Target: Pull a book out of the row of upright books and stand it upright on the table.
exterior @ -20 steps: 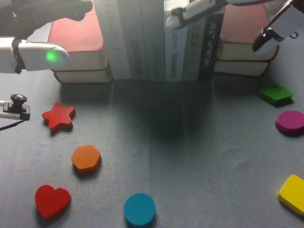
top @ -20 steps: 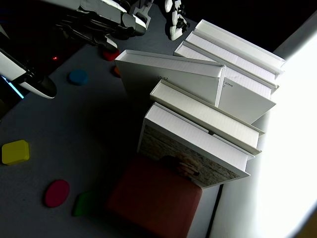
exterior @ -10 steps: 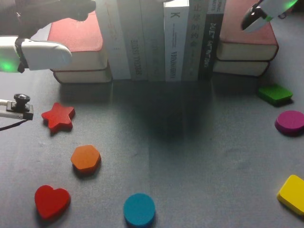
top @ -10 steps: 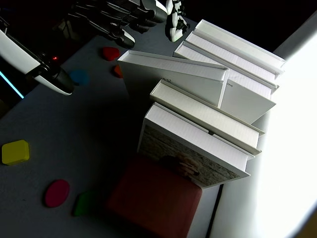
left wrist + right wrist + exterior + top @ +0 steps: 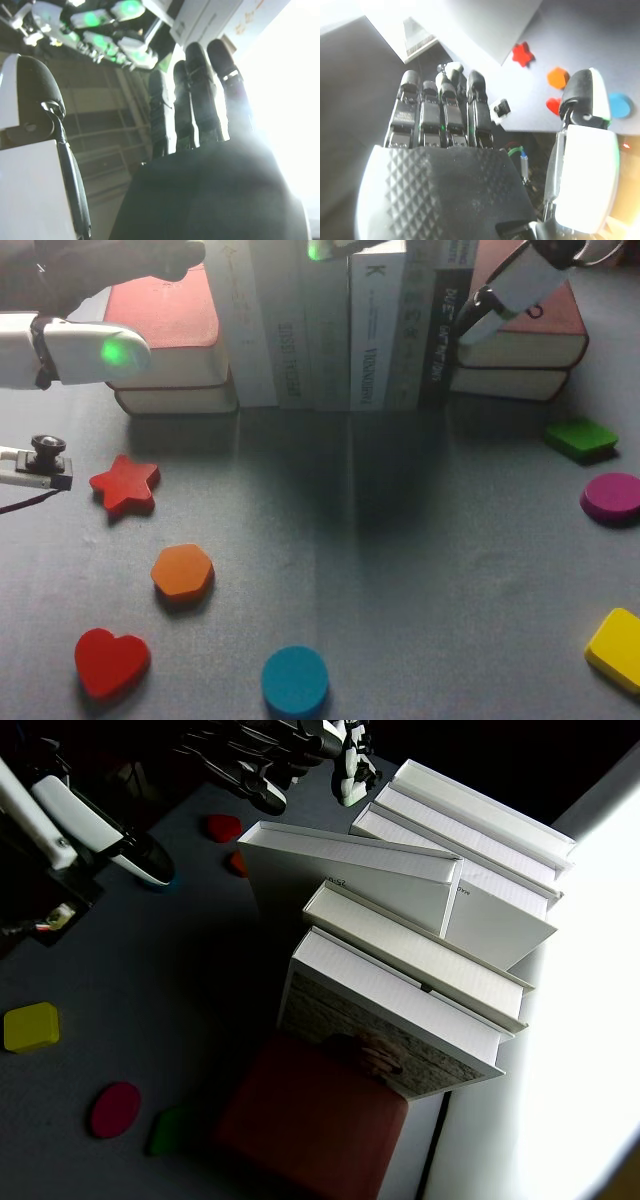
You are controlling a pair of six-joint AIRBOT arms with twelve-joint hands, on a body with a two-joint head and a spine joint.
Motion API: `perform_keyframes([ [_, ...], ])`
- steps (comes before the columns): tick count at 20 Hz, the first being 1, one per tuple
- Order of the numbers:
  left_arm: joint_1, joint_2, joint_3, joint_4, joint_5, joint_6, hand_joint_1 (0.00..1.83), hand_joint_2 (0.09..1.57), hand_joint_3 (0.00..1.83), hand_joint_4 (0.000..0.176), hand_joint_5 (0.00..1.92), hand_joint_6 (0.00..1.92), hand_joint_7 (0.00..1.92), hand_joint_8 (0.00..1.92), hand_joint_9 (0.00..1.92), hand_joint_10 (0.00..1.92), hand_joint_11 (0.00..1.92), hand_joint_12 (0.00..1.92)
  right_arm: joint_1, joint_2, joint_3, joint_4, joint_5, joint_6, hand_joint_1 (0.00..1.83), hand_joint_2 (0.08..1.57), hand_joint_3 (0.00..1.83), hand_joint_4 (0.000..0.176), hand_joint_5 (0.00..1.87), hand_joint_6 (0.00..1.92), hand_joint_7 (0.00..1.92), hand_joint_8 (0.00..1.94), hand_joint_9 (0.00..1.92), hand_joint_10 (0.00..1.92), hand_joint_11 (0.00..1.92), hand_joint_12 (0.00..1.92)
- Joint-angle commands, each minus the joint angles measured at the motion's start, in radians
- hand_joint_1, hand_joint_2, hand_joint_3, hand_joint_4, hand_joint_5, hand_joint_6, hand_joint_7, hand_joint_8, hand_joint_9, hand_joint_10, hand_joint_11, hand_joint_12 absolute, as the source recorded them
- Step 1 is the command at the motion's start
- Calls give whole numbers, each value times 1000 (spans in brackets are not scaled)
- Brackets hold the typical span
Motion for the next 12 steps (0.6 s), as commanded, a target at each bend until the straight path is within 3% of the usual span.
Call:
perform_keyframes([
  [1,-13,-1,2,-55,-112,-9,951,899,4,59,405,2,353,2,417,7,0,1019,6,-4,6,17,-111,-12,661,906,0,21,388,18,69,8,48,13,0,750],
  [2,-13,-1,2,-56,-114,-9,972,891,0,61,426,10,357,4,419,9,0,997,0,-9,16,16,-117,-12,690,870,0,109,347,7,42,5,11,1,0,479],
  [3,-13,-1,2,-56,-114,-9,974,891,0,61,427,11,357,3,420,9,0,996,-5,-12,24,12,-122,-12,693,867,0,121,343,4,32,1,1,0,0,344],
  [4,-13,-1,2,-56,-114,-9,981,891,0,63,429,11,361,4,425,11,0,996,-9,-14,30,11,-126,-12,762,907,5,103,302,0,0,0,0,0,0,177],
  [5,-13,-1,3,-56,-114,-9,985,895,1,53,437,14,375,9,432,13,0,997,-16,-20,41,8,-131,-12,750,891,0,132,310,2,1,0,0,0,0,199],
  [6,-13,-3,4,-56,-115,-9,990,888,0,53,439,14,378,8,444,15,0,1036,-24,-27,50,7,-138,-13,621,902,2,123,337,7,24,2,0,0,0,311],
  [7,-13,-4,5,-56,-116,-9,998,885,0,56,440,14,374,5,438,11,0,1043,-31,-33,56,7,-141,-13,614,905,3,129,347,9,28,1,0,0,0,334],
  [8,-13,-4,5,-56,-116,-9,992,879,0,58,448,16,387,7,452,14,0,1060,-34,-38,58,7,-142,-13,690,905,1,76,385,13,51,2,10,2,0,375],
  [9,-13,-4,5,-56,-117,-9,985,880,0,53,449,15,408,10,467,17,0,1083,-38,-42,60,7,-142,-13,737,890,0,57,415,21,58,3,22,6,0,381],
  [10,-13,-3,5,-56,-118,-9,986,886,0,49,454,15,403,5,460,11,0,1068,-41,-44,61,7,-142,-13,787,921,2,48,440,18,88,3,64,16,0,571],
  [11,-15,-3,5,-56,-119,-9,1003,888,1,45,441,8,365,0,435,2,0,1032,-46,-46,61,7,-141,-9,935,1077,27,0,600,52,323,23,256,48,0,976],
  [12,-15,-4,5,-56,-120,-9,1003,888,1,45,441,8,365,0,435,2,0,1032,-48,-47,62,9,-137,-6,935,1077,27,0,600,52,323,23,256,48,0,976],
])
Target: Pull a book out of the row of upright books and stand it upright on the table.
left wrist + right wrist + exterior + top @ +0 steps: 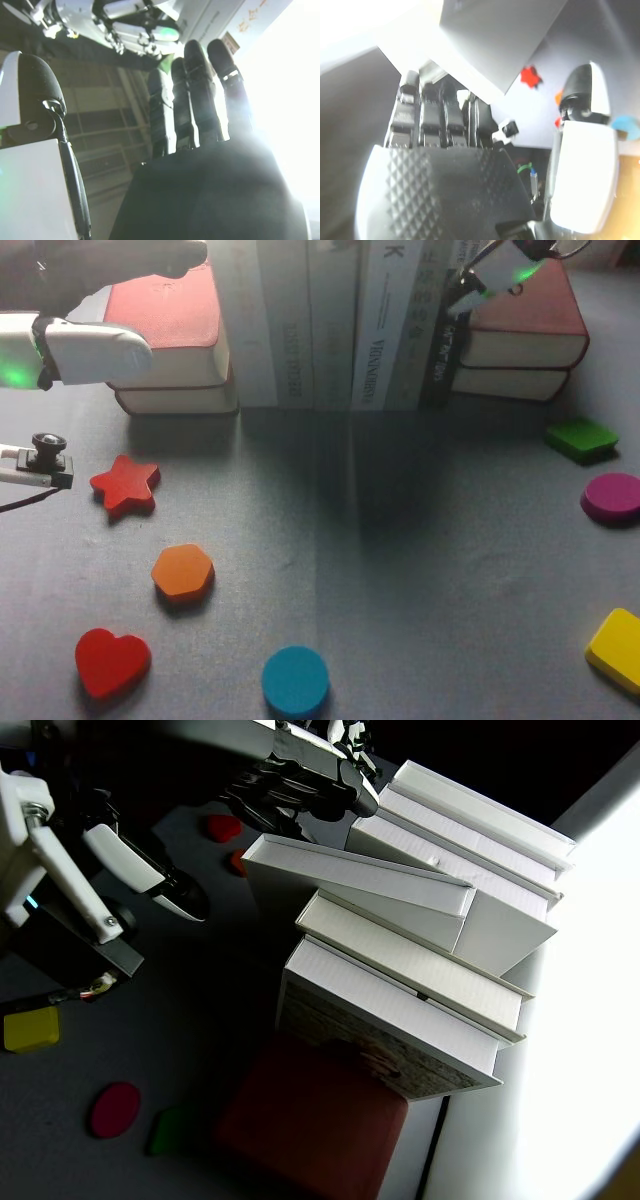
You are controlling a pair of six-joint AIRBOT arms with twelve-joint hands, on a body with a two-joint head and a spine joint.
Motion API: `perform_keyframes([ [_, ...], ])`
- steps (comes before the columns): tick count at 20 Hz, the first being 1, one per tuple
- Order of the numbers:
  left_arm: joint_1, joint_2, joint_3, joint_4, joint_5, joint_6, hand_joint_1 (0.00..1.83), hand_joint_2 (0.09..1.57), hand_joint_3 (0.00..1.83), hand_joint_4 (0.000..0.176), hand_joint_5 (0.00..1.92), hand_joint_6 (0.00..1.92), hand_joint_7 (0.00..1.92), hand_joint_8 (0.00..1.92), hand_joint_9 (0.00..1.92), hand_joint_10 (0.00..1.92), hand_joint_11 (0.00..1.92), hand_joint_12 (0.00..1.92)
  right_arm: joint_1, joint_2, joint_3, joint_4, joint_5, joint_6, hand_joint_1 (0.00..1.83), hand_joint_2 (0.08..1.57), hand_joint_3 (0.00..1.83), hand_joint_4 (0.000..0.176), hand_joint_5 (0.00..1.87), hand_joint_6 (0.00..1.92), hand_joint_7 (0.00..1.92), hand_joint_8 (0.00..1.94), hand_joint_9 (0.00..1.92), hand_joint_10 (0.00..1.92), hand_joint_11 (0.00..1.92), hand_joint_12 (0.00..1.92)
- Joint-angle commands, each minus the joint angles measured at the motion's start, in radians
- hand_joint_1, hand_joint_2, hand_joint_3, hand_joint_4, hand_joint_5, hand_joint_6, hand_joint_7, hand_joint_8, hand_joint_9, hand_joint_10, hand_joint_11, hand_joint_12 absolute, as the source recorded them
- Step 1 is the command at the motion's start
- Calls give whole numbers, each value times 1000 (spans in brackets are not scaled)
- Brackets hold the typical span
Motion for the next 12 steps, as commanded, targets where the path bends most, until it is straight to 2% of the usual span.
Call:
perform_keyframes([
  [1,-11,-4,3,-58,-113,-9,1008,885,0,31,448,10,377,5,441,5,0,1078,0,-3,9,18,-44,2,1283,1128,10,0,781,841,818,798,775,1086,517,1428],
  [2,-10,-3,3,-58,-113,-9,1004,883,0,33,452,11,390,10,444,6,0,1087,0,-5,14,27,-31,12,1256,1167,4,0,838,889,896,1284,1063,1454,905,1716],
  [3,-10,-4,4,-59,-113,-9,998,874,0,57,453,9,388,3,443,4,0,1080,0,-9,28,52,-9,24,1130,1186,5,0,841,1193,1136,1819,1288,1867,1242,1913],
  [4,-10,-5,4,-59,-113,-9,992,875,0,55,455,9,392,4,449,6,0,1083,1,-13,39,82,7,24,1128,1182,1,0,852,1188,1117,1863,1346,1910,1374,1919],
  [5,-10,-5,4,-59,-114,-9,992,875,0,55,455,9,392,4,449,6,0,1083,4,-14,44,101,15,24,1128,1182,1,0,852,1188,1117,1863,1346,1910,1374,1919],
  [6,-8,-6,4,-59,-116,-9,1000,875,0,57,443,4,381,0,441,2,0,1044,8,-14,41,106,15,24,1148,1149,0,0,923,1078,1186,1938,1439,1921,1528,1921],
  [7,-7,-6,4,-59,-116,-9,997,879,0,47,444,4,390,5,443,2,0,1044,10,-11,35,107,16,24,1156,1136,0,0,944,1045,1187,1940,1433,1921,1518,1921],
  [8,-7,-7,4,-59,-115,-9,999,882,1,46,449,6,404,10,449,5,0,1046,12,-7,27,107,17,23,1155,1134,0,0,948,1037,1227,1941,1459,1921,1534,1921],
  [10,-6,-7,4,-59,-116,-9,1006,857,0,54,458,9,410,6,460,7,0,1093,14,-1,13,107,18,14,1150,1137,0,0,939,1056,1182,1941,1442,1921,1509,1921],
  [12,-6,-10,4,-59,-116,-9,994,866,0,49,457,8,417,8,465,8,0,1100,14,1,6,107,20,9,1132,1158,6,0,896,1129,1164,1941,1427,1921,1497,1921],
])
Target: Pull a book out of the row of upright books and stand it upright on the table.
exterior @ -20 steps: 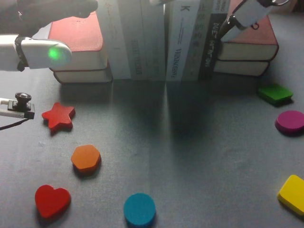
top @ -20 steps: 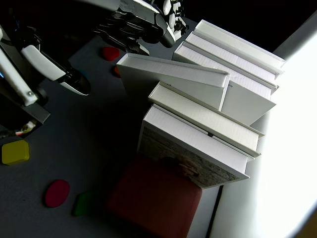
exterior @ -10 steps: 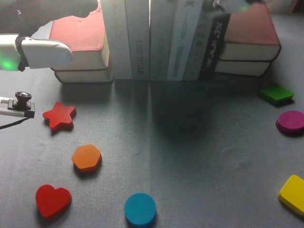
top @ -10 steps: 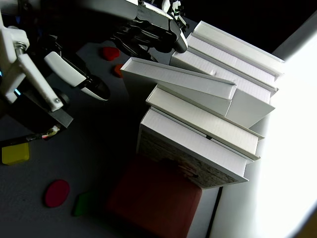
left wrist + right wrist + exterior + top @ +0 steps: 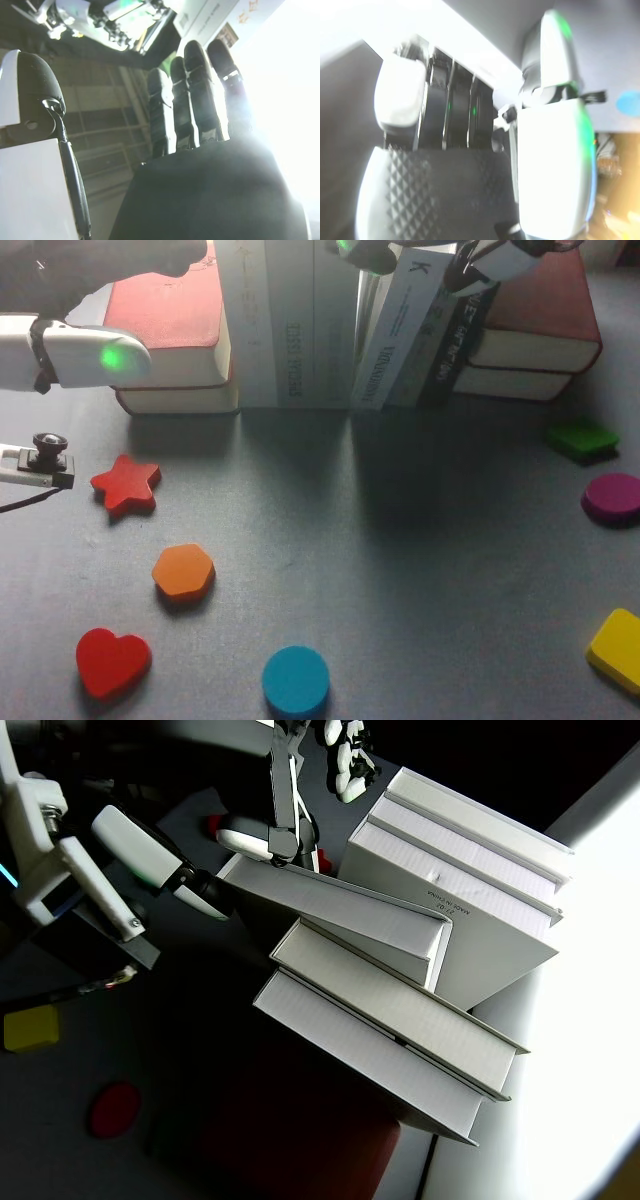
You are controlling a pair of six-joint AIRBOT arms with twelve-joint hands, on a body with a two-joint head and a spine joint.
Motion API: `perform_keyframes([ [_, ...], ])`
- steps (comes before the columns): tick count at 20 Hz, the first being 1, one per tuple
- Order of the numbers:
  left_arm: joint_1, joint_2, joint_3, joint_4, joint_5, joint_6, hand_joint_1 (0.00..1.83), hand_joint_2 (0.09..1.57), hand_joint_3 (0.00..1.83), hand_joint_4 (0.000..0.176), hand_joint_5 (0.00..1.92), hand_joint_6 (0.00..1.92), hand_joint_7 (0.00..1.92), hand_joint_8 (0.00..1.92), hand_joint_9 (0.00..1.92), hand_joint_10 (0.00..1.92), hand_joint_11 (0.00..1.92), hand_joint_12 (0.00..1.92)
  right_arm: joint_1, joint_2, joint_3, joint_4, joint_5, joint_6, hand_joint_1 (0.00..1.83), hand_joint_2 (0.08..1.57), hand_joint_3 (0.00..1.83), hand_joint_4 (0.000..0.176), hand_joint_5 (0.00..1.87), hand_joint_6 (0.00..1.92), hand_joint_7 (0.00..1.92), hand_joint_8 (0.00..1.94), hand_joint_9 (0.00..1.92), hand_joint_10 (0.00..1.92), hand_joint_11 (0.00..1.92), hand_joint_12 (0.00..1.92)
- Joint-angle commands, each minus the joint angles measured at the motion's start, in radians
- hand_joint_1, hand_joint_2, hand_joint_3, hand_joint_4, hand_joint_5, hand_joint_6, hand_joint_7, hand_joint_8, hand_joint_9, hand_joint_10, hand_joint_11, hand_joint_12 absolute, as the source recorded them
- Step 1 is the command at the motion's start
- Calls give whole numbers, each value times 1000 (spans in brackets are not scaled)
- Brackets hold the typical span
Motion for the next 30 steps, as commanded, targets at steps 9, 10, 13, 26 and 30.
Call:
perform_keyframes([
  [9,-2,-10,2,-63,-105,-9,971,885,5,67,441,0,395,0,444,0,0,1095,43,53,-37,128,40,7,1174,1105,0,0,1012,941,1264,1941,1428,1921,1452,1921],
  [10,-1,-9,0,-65,-105,-9,982,887,5,67,440,0,392,0,436,0,0,1089,55,69,-47,155,70,7,1181,1103,0,0,1012,937,1179,1842,1332,1921,1315,1921],
  [13,2,-7,-3,-68,-105,-9,977,873,0,62,436,4,397,1,445,3,0,1132,75,111,-82,205,131,8,1146,1139,6,0,928,1072,1119,1929,1199,1914,1147,1921],
  [26,24,-4,-8,-86,-116,-9,982,878,2,57,455,6,440,8,474,9,0,1106,165,230,-169,397,259,-12,1514,1026,0,0,905,879,1253,402,1326,555,902,1389],
  [30,27,-1,-10,-90,-119,-9,982,873,0,57,454,4,431,3,468,3,0,1157,162,235,-171,426,251,-20,1513,1025,0,0,912,872,1255,399,1328,551,904,1388],
])
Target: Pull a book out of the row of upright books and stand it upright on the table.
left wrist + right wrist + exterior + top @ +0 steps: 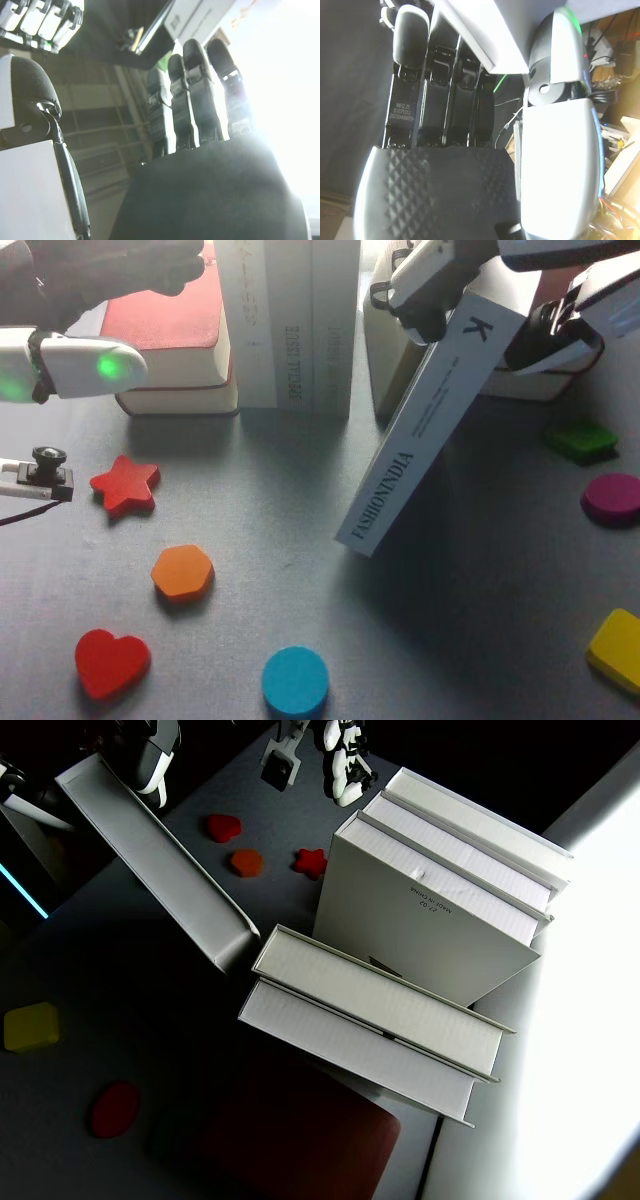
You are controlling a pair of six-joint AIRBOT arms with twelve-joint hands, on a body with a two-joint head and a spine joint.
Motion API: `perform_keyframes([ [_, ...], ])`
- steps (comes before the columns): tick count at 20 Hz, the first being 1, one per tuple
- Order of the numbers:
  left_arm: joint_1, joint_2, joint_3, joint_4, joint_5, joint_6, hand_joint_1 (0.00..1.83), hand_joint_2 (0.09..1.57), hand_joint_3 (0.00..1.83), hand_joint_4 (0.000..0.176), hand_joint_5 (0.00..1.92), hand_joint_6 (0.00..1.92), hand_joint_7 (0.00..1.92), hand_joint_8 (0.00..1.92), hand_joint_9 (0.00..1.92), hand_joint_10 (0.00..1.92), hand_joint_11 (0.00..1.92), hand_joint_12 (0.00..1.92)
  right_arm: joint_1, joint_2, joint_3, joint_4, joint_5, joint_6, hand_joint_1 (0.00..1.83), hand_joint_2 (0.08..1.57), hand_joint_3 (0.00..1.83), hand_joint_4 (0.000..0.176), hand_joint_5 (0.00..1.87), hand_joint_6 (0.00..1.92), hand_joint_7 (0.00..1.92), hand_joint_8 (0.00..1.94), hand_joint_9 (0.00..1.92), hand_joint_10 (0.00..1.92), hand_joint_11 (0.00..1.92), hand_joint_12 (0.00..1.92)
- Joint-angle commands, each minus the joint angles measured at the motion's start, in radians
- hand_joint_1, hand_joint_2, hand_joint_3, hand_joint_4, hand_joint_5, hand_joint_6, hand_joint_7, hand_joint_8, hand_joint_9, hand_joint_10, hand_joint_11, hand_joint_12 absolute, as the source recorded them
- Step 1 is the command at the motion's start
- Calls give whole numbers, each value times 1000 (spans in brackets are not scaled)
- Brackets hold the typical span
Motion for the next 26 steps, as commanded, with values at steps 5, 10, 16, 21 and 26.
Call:
perform_keyframes([
  [5,-10,2,-4,-59,-112,-9,967,864,0,60,440,0,416,0,465,1,0,1142,-37,2,14,203,-58,-91,1514,1025,0,0,907,876,1258,393,1330,548,904,1387],
  [10,0,9,-10,-69,-118,-9,985,887,9,65,454,8,418,7,464,7,0,1114,-119,2,28,398,-67,-235,1514,1024,0,0,914,868,1258,393,1331,546,905,1386],
  [16,4,12,-12,-74,-122,-9,985,877,2,37,455,8,443,9,485,13,0,1130,-224,-18,63,702,-73,-459,1514,1024,0,0,908,874,1261,387,1332,543,905,1385],
  [21,7,15,-15,-75,-124,-9,997,865,0,42,454,8,428,3,481,8,0,1148,-306,-63,113,859,-50,-532,1514,1023,0,0,914,868,1260,388,1333,543,906,1385],
  [26,9,24,-22,-83,-131,-9,971,868,0,59,443,2,426,3,496,9,0,1183,-344,-68,127,890,-50,-534,1514,1024,0,0,909,873,1262,385,1333,542,906,1384],
])
